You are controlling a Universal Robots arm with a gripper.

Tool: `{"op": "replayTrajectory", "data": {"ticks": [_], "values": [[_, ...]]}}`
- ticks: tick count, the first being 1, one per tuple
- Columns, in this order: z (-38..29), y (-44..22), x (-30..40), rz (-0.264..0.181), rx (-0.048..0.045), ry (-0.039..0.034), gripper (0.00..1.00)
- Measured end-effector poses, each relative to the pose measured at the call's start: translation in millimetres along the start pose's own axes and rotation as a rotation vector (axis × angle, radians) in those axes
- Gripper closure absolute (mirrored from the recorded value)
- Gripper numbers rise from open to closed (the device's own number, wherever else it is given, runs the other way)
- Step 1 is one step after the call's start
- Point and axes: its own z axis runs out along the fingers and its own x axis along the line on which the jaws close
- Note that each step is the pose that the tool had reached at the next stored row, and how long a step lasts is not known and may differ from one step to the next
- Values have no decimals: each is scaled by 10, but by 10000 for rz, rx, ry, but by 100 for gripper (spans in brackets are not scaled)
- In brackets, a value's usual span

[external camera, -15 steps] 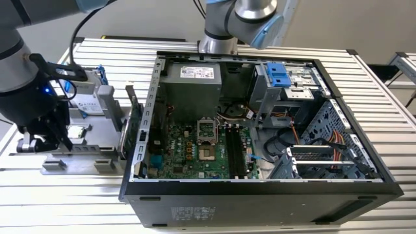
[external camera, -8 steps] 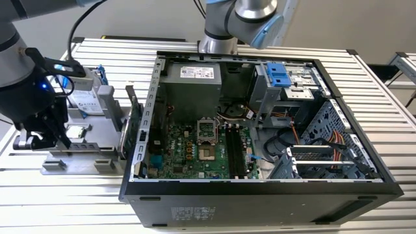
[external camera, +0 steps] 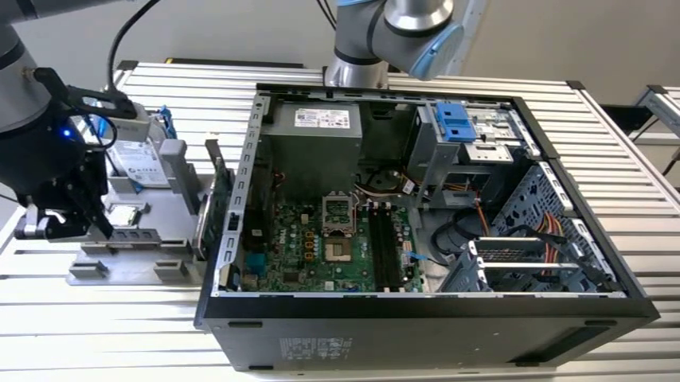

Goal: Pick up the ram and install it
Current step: 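Pick up the ram and move it above insertion slot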

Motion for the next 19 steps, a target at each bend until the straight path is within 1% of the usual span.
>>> {"op": "replayTrajectory", "data": {"ticks": [5, 19], "values": [[-71, 0, 1, 17, 2, -25, 100], [-268, -1, 4, 46, 1, -28, 100]]}}
